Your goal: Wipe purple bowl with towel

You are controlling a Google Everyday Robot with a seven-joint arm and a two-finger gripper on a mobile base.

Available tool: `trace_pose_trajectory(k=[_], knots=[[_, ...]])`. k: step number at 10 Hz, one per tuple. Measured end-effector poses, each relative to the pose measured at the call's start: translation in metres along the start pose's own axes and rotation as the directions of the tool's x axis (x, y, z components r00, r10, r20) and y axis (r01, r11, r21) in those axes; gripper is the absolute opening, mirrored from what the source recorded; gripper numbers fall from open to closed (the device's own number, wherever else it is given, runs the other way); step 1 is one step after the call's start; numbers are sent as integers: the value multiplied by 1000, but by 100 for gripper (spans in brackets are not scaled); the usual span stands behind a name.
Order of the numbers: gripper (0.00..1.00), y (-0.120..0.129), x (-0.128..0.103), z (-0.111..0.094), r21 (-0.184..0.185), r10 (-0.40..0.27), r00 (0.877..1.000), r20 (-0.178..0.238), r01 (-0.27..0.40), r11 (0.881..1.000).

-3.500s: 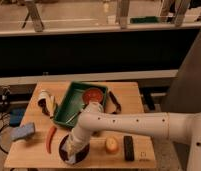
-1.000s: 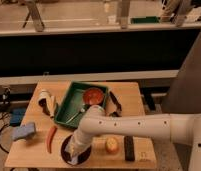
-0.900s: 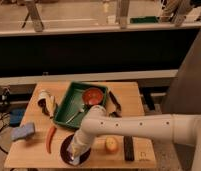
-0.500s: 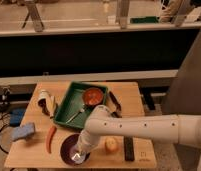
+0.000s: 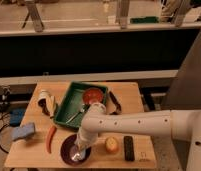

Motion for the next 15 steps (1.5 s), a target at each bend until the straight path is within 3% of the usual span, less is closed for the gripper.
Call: trace_pose_trajectory(k=[3, 6, 11, 15], knots=[[0, -13, 12, -1, 6, -18, 1000, -24, 18, 1000], [0, -39, 18, 1, 41, -56, 998, -22, 57, 998], [0, -69, -1, -2, 120, -127, 991, 39, 122, 985], [0, -64, -30, -7, 107, -106, 990, 92, 96, 990]])
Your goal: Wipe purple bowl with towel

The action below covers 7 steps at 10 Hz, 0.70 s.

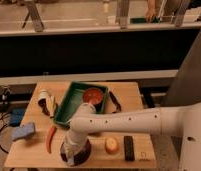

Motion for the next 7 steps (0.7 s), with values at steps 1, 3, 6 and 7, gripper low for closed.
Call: trace_pose_trajectory(k=[1, 3, 6, 7], knots=[[0, 7, -7, -3, -7, 25, 1000, 7, -25, 1000], [0, 28, -14, -12, -33, 87, 996, 3, -87, 996], [0, 50, -5, -15, -69, 164, 986, -23, -166, 984], [0, 58, 3, -14, -77, 186, 982, -37, -188, 979]])
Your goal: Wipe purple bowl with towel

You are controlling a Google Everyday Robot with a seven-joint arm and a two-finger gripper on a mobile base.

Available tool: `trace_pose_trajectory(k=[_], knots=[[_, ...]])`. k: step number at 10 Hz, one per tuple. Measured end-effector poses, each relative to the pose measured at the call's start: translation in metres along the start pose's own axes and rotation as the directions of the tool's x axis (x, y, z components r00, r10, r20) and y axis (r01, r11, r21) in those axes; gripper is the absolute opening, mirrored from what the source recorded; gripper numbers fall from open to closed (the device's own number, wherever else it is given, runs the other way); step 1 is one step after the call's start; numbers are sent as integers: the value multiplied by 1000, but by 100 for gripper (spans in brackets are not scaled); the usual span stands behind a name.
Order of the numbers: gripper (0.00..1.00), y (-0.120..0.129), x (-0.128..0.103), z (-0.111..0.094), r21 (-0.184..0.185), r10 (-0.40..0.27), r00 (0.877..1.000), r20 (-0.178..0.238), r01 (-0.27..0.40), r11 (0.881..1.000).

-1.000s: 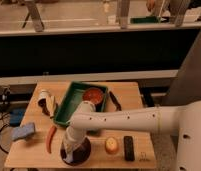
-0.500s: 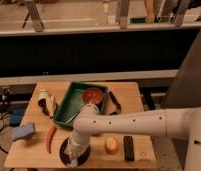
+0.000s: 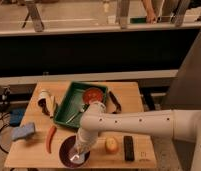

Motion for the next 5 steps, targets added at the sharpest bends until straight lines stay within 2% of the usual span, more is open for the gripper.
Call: trace_pose_trajectory(k=[2, 3, 4, 5], knots=[[0, 2, 11, 5, -8, 18, 1000, -11, -19, 1000], [0, 1, 15, 7, -7, 25, 1000, -7, -25, 1000], [0, 1, 18, 8, 1, 32, 999, 16, -32, 999], [0, -2, 22, 9, 38, 26, 999, 43, -28, 999]])
